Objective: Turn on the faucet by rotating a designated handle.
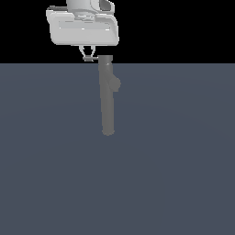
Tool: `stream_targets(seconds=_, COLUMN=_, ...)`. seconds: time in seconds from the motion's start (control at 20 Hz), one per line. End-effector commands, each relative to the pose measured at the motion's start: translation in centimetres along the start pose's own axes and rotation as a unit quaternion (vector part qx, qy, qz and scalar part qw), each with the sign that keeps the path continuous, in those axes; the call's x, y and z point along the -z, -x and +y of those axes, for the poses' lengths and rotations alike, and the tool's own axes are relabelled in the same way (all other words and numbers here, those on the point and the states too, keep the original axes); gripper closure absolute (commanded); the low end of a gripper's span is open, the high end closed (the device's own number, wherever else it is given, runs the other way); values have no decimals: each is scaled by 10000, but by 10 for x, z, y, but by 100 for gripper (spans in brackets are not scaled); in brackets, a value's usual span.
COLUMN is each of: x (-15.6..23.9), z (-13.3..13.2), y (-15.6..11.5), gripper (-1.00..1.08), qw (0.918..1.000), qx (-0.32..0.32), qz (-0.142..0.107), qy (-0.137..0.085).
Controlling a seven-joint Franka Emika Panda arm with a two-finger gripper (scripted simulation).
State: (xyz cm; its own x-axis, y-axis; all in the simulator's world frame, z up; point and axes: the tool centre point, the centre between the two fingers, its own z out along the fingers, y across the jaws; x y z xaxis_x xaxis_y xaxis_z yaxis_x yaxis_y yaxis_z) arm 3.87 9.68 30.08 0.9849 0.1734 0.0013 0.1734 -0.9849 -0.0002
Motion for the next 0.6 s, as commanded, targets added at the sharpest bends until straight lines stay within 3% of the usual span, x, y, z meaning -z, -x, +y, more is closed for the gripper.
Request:
stream_targets(seconds=0.0, x=0, z=-2, y=8, gripper=108, qw=10000, qx=-1, qz=-7, qy=0)
stream_targets(seconds=0.55, x=0, z=4, y=28, gripper=108, qw=10000, qx=2, qz=24, qy=3)
